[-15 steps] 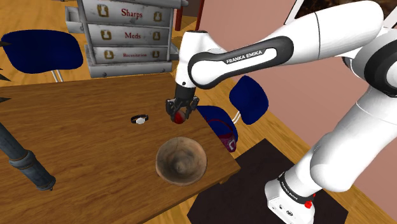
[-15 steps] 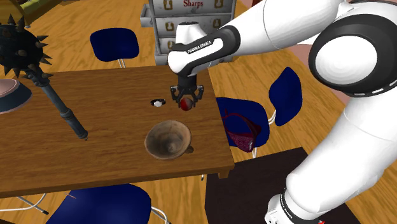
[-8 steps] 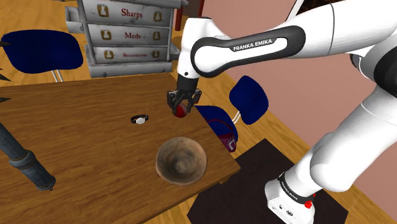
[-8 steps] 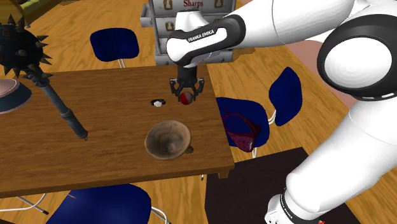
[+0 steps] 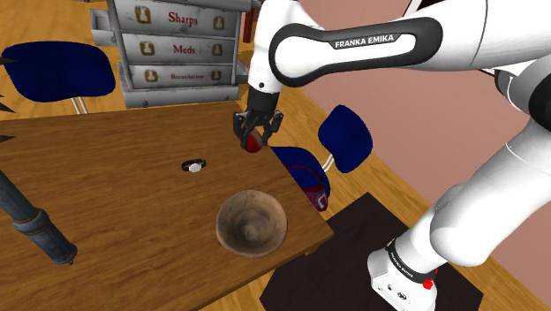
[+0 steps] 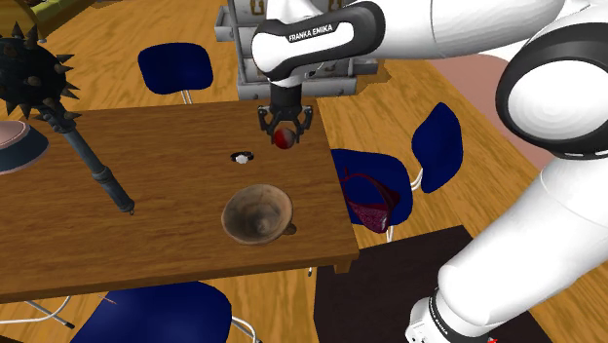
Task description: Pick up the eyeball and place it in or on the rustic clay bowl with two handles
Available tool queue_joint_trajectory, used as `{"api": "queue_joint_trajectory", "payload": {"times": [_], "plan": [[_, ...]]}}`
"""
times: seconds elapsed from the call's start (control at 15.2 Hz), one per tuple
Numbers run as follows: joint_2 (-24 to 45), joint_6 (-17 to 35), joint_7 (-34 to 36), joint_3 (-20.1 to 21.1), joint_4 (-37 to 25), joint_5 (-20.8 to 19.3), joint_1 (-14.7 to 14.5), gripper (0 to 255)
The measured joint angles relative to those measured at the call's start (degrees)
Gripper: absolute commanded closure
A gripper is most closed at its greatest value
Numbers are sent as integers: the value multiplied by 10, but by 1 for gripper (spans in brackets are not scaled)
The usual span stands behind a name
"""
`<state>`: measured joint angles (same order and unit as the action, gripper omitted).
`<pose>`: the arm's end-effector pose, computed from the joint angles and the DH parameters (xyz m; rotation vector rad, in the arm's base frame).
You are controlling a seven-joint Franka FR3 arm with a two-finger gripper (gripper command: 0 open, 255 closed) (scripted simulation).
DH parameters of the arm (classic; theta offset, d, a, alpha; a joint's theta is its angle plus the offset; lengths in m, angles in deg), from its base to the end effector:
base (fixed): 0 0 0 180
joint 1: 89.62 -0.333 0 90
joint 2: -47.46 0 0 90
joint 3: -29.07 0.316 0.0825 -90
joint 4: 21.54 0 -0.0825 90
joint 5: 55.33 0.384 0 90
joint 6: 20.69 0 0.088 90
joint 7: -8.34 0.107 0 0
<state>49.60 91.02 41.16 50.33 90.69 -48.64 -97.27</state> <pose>0.4881 0.2764 0.4534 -3.0516 0.1738 0.1530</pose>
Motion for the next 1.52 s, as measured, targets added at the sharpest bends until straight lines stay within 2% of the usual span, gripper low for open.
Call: {"api": "queue_joint_trajectory", "payload": {"times": [0.53,0.99,1.52], "plan": [[-13,-57,3,-1,-45,2,1,255],[-83,-46,50,29,25,35,-29,255],[-150,-30,132,83,87,78,-78,255]]}}
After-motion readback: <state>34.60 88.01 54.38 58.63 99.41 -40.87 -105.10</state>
